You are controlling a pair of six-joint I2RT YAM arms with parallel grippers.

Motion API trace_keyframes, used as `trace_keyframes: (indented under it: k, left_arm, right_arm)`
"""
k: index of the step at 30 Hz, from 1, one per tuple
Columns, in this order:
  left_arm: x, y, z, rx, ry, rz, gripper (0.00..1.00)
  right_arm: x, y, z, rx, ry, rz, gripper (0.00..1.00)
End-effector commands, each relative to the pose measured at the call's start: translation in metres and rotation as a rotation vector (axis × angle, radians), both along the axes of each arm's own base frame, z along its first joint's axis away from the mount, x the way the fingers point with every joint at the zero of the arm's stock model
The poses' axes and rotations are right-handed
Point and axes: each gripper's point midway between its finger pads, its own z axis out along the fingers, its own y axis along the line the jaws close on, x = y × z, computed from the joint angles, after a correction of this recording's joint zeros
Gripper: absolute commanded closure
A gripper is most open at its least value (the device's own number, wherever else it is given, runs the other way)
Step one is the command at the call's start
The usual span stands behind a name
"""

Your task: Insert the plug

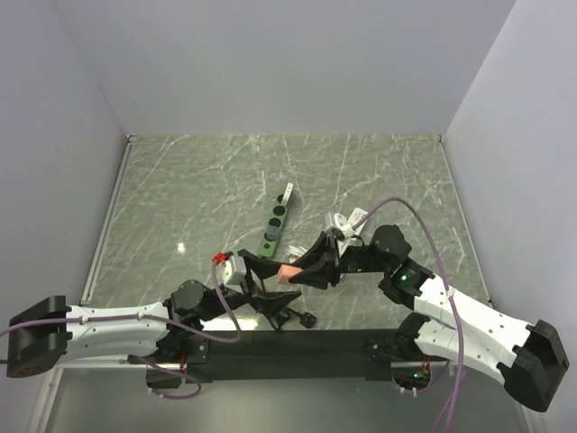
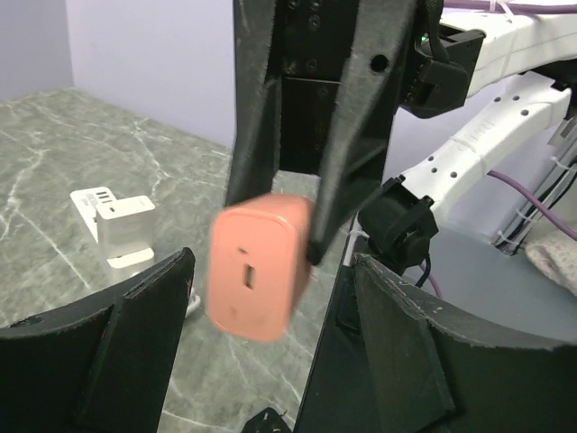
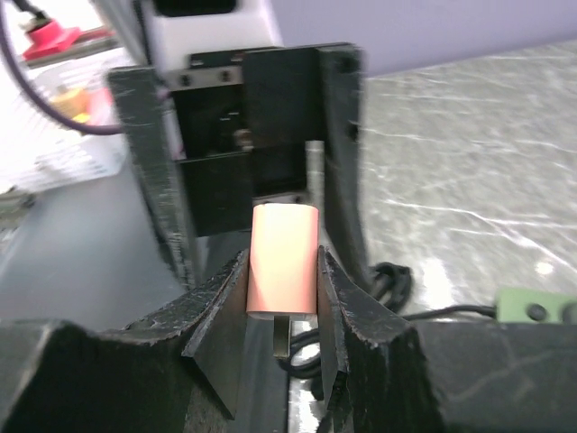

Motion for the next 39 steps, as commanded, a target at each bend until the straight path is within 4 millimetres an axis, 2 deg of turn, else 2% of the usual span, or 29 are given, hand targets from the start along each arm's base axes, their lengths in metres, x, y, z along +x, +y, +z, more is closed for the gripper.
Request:
trace_keyframes:
  k: [1,4,7,8,10,11,12,14,15,16,17,18,19,20,22,23,25,30,36,39]
  left_arm:
    - [-0.008,-0.004,0.036,-0.102,-0.029,-0.063,0.22]
    - [-0.006,-0.004,0.038,-0.105,-0.034,-0.063,0.26]
    - [-0.008,-0.003,0.038,-0.105,-0.037,-0.074,0.39]
    - [-0.007,-0.003,0.037,-0.105,-0.037,-0.074,0.53]
    - [-0.008,-0.004,0.035,-0.095,-0.037,-0.077,0.72]
    - [-0.009,-0.005,0.035,-0.091,-0.039,-0.089,0.94]
    - [-0.009,-0.006,0.033,-0.079,-0.035,-0.090,0.99]
    - [-0.010,-0.008,0.029,-0.057,-0.041,-0.098,0.99]
    - [-0.010,-0.008,0.028,-0.048,-0.045,-0.099,0.99]
    - [-0.010,-0.009,0.019,-0.004,-0.052,-0.094,0.99]
    - [-0.007,-0.008,0.016,0.017,-0.057,-0.081,0.99]
    - [0.000,-0.006,0.011,0.041,-0.049,-0.038,0.99]
    - [0.006,-0.004,0.002,0.085,-0.053,-0.003,0.99]
    - [0.009,-0.002,-0.003,0.105,-0.054,0.016,0.99]
    - [0.026,0.005,-0.012,0.137,-0.046,0.108,0.99]
    - [0.031,0.008,-0.020,0.169,-0.041,0.132,0.99]
    - [0.040,0.009,-0.028,0.222,-0.041,0.183,0.99]
    - [0.049,0.005,-0.041,0.322,-0.052,0.211,0.99]
    - [0.054,0.001,-0.045,0.385,-0.066,0.219,0.99]
    - [0.061,0.005,-0.047,0.398,-0.056,0.268,0.99]
  right_arm:
    - [-0.013,0.003,0.020,0.061,-0.058,0.061,1.00]
    - [-0.014,0.004,0.019,0.059,-0.058,0.064,1.00]
    - [-0.013,0.004,0.020,0.061,-0.057,0.058,1.00]
    - [-0.012,0.004,0.021,0.067,-0.060,0.054,1.00]
    - [-0.011,0.004,0.022,0.069,-0.057,0.043,1.00]
    - [-0.009,0.004,0.021,0.062,-0.051,0.034,1.00]
    - [-0.004,0.004,0.023,0.062,-0.047,0.000,1.00]
    - [0.003,0.003,0.018,0.031,-0.029,-0.042,1.00]
    - [0.011,0.004,0.022,0.026,-0.027,-0.086,0.96]
    - [0.016,0.003,0.024,0.018,-0.025,-0.117,0.82]
    - [0.020,0.001,0.018,-0.013,0.003,-0.142,0.72]
    - [0.027,-0.001,0.026,-0.008,0.000,-0.189,0.64]
    - [0.030,-0.002,0.027,-0.011,0.016,-0.214,0.51]
    - [0.032,-0.004,0.024,-0.029,0.041,-0.241,0.46]
    - [0.046,-0.010,0.032,-0.025,0.080,-0.340,0.37]
    - [0.050,-0.013,0.025,-0.058,0.114,-0.375,0.35]
    - [0.061,-0.014,0.027,-0.077,0.159,-0.441,0.32]
    - [0.073,-0.002,-0.004,-0.224,0.239,-0.506,0.31]
    - [0.078,0.014,-0.043,-0.386,0.294,-0.537,0.31]
    - [0.072,0.017,-0.048,-0.403,0.305,-0.522,0.31]
